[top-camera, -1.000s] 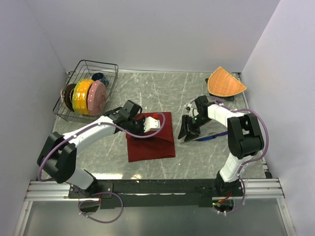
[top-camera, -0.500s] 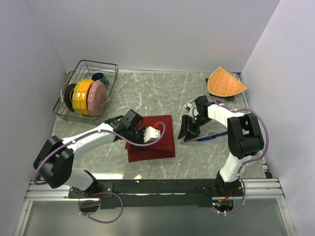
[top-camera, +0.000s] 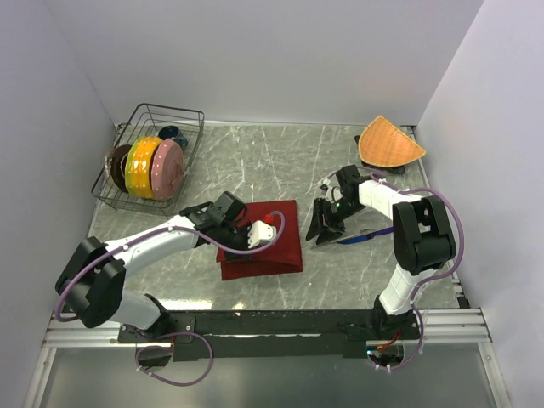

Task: Fold the napkin into a case and place the utensils inside
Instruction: Fold the square-folded napkin at the center of the board.

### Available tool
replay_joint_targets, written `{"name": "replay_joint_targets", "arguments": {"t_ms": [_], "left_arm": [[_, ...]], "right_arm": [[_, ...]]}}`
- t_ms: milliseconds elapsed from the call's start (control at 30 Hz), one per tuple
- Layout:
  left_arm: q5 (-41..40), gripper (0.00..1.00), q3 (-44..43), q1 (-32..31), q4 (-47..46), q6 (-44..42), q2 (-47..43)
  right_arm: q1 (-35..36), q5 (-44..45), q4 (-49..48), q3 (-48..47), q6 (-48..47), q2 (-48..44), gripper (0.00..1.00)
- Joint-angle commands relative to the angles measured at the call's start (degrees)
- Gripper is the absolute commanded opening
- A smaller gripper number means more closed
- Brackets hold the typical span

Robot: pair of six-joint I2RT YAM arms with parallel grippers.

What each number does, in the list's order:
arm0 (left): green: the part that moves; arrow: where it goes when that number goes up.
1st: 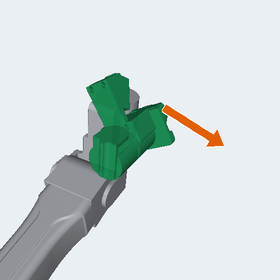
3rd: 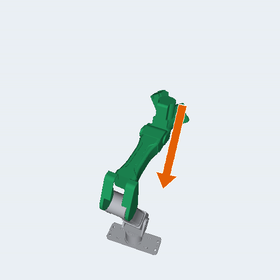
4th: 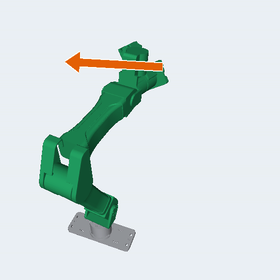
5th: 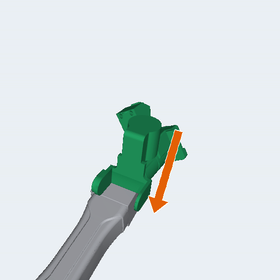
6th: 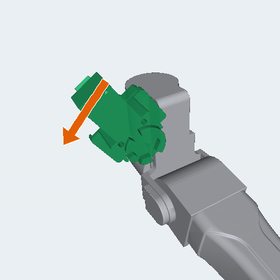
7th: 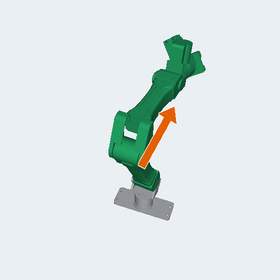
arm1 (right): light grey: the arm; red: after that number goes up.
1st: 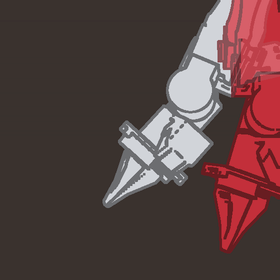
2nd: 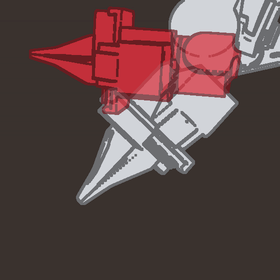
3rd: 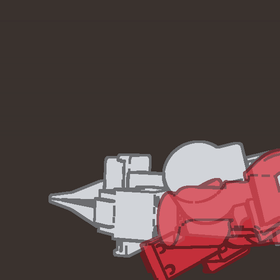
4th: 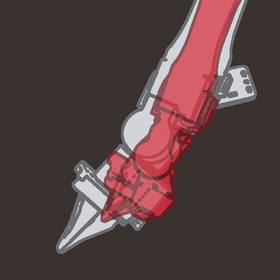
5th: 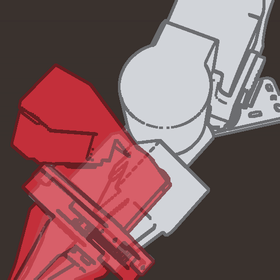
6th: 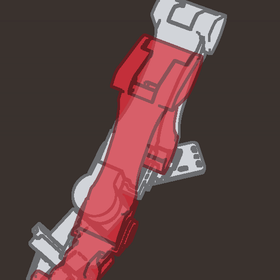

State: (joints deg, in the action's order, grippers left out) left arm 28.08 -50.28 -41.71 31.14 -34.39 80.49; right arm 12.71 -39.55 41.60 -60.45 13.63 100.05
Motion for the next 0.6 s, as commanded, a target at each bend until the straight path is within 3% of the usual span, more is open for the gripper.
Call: {"name": "replay_joint_targets", "arguments": {"t_ms": [0,200,300,433,467,567], "left_arm": [[3.4,0.01,-1.1,-0.3,-0.5,0.8,-1.6],[2.9,0.01,0.4,-0.7,-1.6,0.8,0.1],[1.9,0.06,1.4,-0.9,-2.9,1.1,0.8],[0.2,0.44,0.4,-0.9,-2.2,2.7,-0.3],[-0.3,0.48,-1.2,-0.6,-1.5,3.5,-1.3],[-1.5,0.69,-6.4,2.2,-2.2,7.7,-6.6]], "right_arm": [[-0.4,-1.3,-0.1,-0.8,-0.3,-2.0,0.52],[-0.4,-2.6,-0.3,-0.8,-0.4,-2.2,0.52],[-0.4,-3.7,-0.1,-1.4,-0.7,-2.2,0.53],[-0.4,-4.7,-0.3,-5.0,-1.2,-4.2,0.57],[-0.4,-4.8,-0.3,-6.4,-1.4,-4.9,0.6],[-0.5,-4.3,-1.4,-13.5,-1.5,-7.8,0.8]]}}
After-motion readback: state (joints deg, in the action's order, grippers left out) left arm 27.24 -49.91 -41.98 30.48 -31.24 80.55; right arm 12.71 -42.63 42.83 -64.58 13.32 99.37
